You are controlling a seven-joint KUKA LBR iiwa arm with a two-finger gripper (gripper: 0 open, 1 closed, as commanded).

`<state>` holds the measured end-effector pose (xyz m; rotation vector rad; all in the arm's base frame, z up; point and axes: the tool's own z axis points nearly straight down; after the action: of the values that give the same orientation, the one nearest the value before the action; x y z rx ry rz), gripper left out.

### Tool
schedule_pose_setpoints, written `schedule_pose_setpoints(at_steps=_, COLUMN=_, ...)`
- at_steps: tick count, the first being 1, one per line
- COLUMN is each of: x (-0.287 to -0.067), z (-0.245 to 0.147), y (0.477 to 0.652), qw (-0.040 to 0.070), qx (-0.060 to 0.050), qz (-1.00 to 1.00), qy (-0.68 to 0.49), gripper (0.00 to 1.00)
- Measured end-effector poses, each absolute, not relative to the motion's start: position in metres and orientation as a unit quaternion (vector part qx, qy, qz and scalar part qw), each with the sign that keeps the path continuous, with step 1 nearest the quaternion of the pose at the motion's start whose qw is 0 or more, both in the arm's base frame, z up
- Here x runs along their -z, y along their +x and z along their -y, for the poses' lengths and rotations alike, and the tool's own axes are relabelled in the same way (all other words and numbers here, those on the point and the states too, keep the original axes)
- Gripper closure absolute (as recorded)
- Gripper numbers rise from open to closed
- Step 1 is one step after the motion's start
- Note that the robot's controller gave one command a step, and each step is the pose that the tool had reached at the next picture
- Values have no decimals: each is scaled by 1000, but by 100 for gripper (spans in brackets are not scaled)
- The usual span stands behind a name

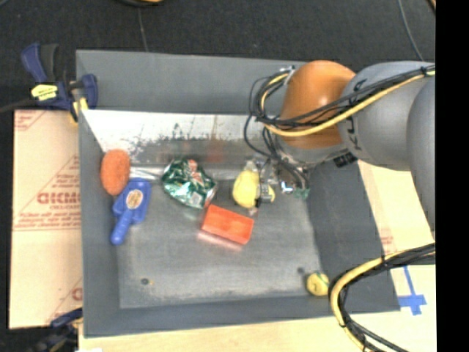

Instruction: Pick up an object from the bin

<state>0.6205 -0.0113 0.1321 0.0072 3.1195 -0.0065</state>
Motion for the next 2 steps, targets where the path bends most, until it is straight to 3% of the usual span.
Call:
schedule_pose_setpoints(at_steps=1, x=-170, z=18, y=627, qw=11, qx=2, qz=-998, qy=-54, gripper=100)
schedule_pose_setpoints(at_steps=2, x=-200, z=8, y=626, qw=11, qx=0, qz=-995, qy=95, gripper=100)
